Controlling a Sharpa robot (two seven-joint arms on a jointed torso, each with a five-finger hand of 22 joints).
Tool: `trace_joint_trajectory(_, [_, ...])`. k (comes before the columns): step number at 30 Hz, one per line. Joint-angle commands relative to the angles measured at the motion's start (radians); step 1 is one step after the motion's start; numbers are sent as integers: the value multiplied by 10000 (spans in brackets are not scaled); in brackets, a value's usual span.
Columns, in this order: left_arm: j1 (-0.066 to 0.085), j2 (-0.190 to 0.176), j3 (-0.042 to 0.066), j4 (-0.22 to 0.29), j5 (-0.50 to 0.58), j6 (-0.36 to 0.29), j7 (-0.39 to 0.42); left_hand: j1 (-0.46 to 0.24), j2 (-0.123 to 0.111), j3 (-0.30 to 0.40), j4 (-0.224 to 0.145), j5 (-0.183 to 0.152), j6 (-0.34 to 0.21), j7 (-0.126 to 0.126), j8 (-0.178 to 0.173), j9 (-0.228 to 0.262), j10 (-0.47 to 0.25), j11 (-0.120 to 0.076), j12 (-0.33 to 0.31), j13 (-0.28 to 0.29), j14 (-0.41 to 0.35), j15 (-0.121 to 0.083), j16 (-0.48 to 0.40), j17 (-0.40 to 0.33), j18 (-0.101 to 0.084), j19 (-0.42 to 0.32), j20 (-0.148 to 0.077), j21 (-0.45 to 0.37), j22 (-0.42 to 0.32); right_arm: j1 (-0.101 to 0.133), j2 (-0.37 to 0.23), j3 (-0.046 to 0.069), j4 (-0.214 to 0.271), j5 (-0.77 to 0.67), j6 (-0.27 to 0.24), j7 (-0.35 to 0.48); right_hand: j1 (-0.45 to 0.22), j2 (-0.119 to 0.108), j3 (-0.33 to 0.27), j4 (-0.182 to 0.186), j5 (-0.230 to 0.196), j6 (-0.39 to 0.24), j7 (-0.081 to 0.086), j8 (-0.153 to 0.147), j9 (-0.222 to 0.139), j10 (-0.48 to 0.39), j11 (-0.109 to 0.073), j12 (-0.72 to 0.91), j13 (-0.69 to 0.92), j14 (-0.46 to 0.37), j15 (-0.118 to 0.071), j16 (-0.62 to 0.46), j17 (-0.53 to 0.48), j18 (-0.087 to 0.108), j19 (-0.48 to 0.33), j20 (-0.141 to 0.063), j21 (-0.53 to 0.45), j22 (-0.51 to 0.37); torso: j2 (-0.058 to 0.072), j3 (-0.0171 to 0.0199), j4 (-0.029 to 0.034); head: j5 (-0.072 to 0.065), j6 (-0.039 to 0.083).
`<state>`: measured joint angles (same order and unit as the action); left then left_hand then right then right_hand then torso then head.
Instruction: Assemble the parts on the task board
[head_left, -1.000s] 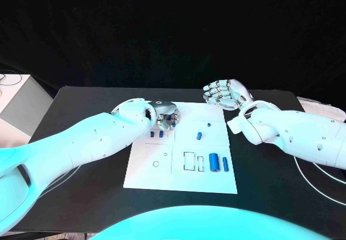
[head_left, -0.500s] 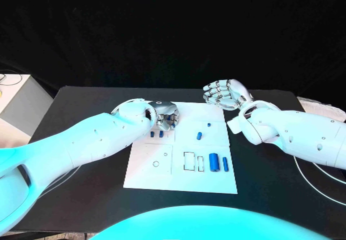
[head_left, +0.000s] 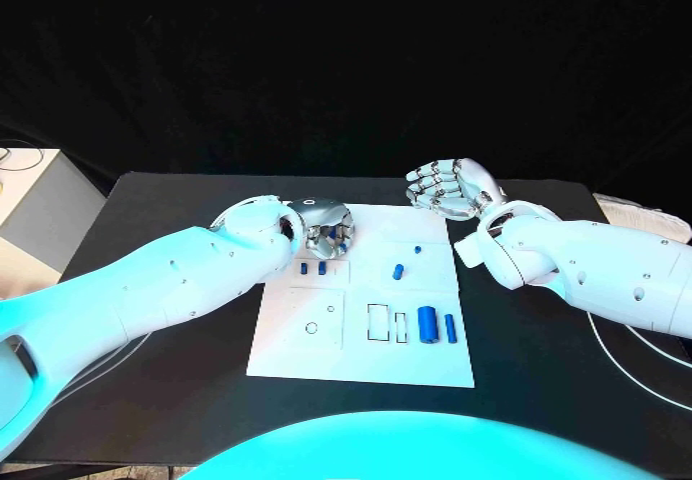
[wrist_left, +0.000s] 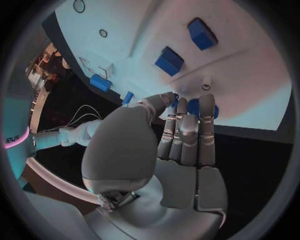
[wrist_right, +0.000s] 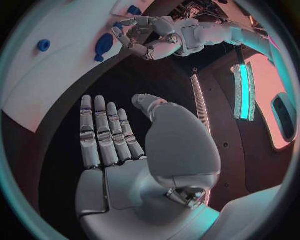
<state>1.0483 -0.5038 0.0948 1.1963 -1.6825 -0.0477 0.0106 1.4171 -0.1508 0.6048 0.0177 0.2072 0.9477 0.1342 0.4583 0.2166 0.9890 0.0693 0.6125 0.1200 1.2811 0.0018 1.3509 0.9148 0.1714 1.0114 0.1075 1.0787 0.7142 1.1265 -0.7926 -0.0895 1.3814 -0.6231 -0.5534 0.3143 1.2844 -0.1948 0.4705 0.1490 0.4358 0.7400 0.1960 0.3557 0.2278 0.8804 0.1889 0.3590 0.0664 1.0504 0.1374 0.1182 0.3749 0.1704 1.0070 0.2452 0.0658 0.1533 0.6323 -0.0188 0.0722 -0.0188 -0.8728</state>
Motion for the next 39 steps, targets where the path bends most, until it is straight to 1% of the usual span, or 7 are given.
trace_joint_trajectory(1, [7, -199, 158, 304, 470, 3, -227, -46, 53, 37, -54, 28, 55, 30, -48, 427, 79, -3, -66, -4, 60, -12, 50, -9, 57, 49, -2, 47, 1, -5, -10, 4, 8, -25, 134, 144, -70, 10, 12, -56, 33, 73, 577, -36, -9, 77, 6, 18, -15, 62, -10, -46, -11, 130, 69, -25, 25, -10, -8, -5, 22, -4, 2])
trace_joint_trajectory(7, [8, -797, 501, 805, 802, 233, -456, -56, 55, 55, -88, 39, 50, 44, -101, 461, 118, 13, -160, -21, 69, 1, 64, 2, 56, 48, 6, 62, 15, -6, -31, 3, 9, -26, 129, 138, -70, 10, 12, -56, 33, 73, 577, -36, -9, 77, 6, 18, -15, 62, -10, -46, -11, 130, 69, -25, 25, -10, -11, 16, 13, 20, 2])
trace_joint_trajectory(14, [-54, -1346, 774, 1206, 989, 311, -607, -206, -28, -47, -53, 40, 47, 54, -172, 519, 161, 32, -297, -41, 101, 29, 111, 71, 47, 47, 28, 74, 47, -6, -72, 3, 24, -26, 123, 132, -70, 10, 12, -56, 33, 73, 577, -36, -9, 77, 6, 18, -15, 62, -10, -46, -11, 130, 69, -25, 25, -10, 2, 3, 5, 15, 2])
trace_joint_trajectory(20, [-112, -1597, 831, 1280, 994, 325, -691, -215, -38, -57, -56, 39, 45, 52, -183, 527, 166, 32, -316, -43, 92, 31, 108, 48, 50, 39, 31, 67, 36, -6, -88, 3, 33, -27, 125, 128, -78, 18, 23, -70, 43, 81, 576, -34, -18, 78, 5, 20, -16, 72, -10, -54, -29, 130, 78, -27, 27, -47, -9, 9, 18, 35, 2])
trace_joint_trajectory(24, [-162, -1640, 840, 1273, 926, 354, -715, -217, -46, -62, -61, 40, 37, 52, -197, 532, 166, 34, -335, -46, 89, 32, 109, 41, 54, 29, 31, 59, 24, -6, -85, 3, 34, -27, 132, 127, -78, 18, 23, -70, 43, 81, 576, -34, -18, 78, 5, 20, -16, 72, -10, -54, -29, 130, 78, -27, 27, -47, 2, 8, -1, 64, 2])
trace_joint_trajectory(31, [-283, -1563, 837, 1118, 712, 341, -745, -222, -47, -65, -59, 38, 36, 54, -203, 535, 167, 36, -344, -47, 85, 34, 108, 33, 56, 23, 32, 55, 17, -7, -92, 3, 34, -27, 133, 127, -75, 19, 28, -78, 45, 82, 575, -35, -20, 77, 4, 21, -16, 74, -11, -56, -34, 130, 81, -27, 28, -57, 15, 12, -18, 44, 2])
trace_joint_trajectory(39, [-321, -1352, 803, 776, 473, 294, -749, -222, -46, -66, -61, 38, 34, 53, -212, 540, 169, 36, -357, -49, 67, 36, 98, -4, 66, -8, 32, 29, -27, -7, -78, 3, 27, -28, 134, 124, -75, 19, 28, -78, 45, 82, 575, -35, -20, 77, 4, 21, -16, 74, -11, -56, -34, 130, 81, -27, 28, -57, 11, 18, -12, 41, 2])
